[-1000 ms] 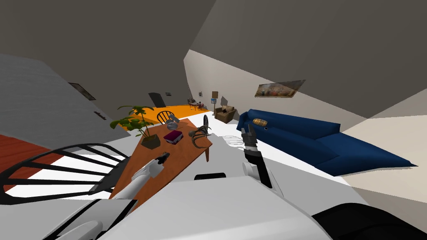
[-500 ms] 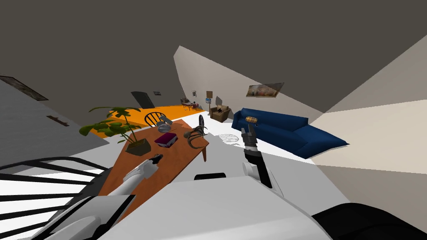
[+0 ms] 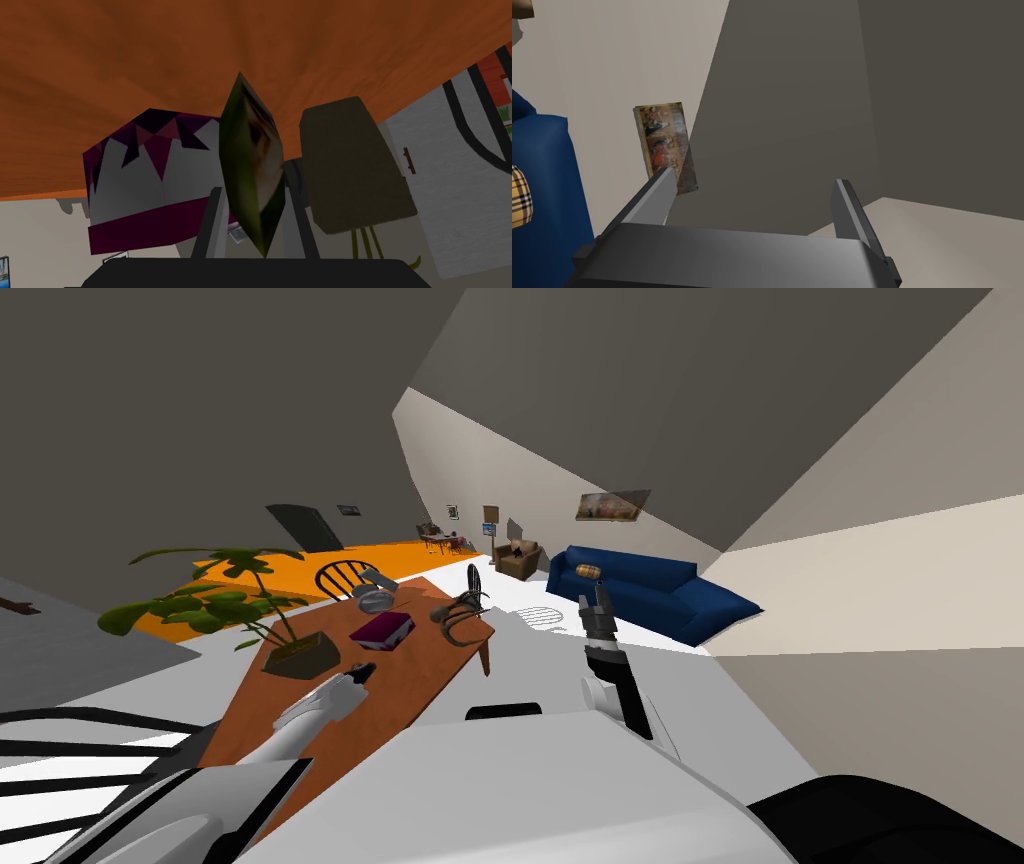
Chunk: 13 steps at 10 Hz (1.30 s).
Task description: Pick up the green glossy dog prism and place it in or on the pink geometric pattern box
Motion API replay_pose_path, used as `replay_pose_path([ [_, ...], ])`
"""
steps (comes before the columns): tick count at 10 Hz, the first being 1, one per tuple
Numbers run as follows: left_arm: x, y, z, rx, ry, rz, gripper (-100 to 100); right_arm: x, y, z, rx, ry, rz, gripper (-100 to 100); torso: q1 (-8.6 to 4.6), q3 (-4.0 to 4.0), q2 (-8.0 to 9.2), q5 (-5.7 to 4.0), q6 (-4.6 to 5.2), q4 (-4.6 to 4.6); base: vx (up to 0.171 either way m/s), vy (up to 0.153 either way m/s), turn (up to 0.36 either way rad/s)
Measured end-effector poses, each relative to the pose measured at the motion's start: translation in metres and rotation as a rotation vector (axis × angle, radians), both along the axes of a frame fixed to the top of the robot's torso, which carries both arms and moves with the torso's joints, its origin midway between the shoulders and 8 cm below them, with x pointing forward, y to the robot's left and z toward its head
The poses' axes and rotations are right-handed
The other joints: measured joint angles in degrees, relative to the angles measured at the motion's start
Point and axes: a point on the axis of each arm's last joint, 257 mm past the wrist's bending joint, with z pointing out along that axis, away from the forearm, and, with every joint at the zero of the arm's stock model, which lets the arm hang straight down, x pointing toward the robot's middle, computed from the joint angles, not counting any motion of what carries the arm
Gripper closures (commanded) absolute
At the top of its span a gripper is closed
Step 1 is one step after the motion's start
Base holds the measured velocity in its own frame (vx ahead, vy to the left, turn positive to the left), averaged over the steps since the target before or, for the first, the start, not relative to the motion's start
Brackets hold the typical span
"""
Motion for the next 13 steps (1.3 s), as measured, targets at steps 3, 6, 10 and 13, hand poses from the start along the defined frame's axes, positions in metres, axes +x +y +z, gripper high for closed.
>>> replay_pose_path([
  [3, -0.023, 0.041, 0.025, 0.053, 0.032, 0.069, 100, 0.0, 0.0, 0.0, 0.0, 0.0, 0.0, 0, 0.01, 0.01, 0.02, -0.02, -0.07, 0.0, -0.049, 0.02, -0.237],
  [6, -0.037, 0.071, 0.046, 0.082, 0.042, 0.143, 100, 0.0, 0.0, 0.0, 0.0, 0.0, 0.0, 0, -0.01, 0.0, -0.02, -0.04, -0.12, 0.01, -0.044, 0.03, -0.258],
  [10, -0.054, 0.099, 0.07, 0.09, 0.034, 0.233, 100, 0.0, 0.0, 0.0, 0.0, 0.0, 0.0, 0, 0.05, -0.01, -0.07, -0.04, -0.13, 0.03, -0.023, 0.042, -0.16],
  [13, -0.052, 0.111, 0.097, 0.083, -0.013, 0.287, 100, 0.0, 0.0, 0.0, 0.0, 0.0, 0.0, 0, 0.12, 0.03, -0.04, -0.07, -0.11, 0.09, -0.029, 0.067, -0.144],
])
